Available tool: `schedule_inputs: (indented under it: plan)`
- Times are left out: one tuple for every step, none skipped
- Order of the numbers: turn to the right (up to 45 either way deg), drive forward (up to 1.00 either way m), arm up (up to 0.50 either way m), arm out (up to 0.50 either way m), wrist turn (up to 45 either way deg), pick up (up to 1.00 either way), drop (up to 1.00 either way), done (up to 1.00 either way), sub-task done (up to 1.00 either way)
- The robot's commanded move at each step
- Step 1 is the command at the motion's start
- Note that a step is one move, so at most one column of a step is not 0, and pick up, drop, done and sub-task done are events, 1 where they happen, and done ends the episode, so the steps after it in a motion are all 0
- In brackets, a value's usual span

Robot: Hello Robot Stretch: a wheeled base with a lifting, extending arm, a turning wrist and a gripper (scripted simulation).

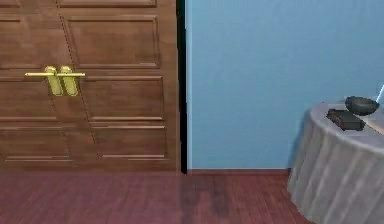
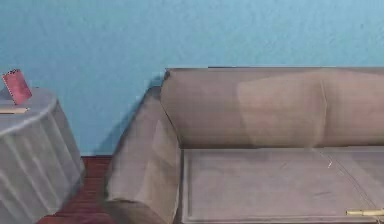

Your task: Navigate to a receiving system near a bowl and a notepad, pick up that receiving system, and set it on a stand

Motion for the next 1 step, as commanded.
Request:
schedule_inputs:
  plan:
    - [0.0, 0.65, 0.0, 0.0, 0.0, 0.0, 0.0, 0.0, 0.0]
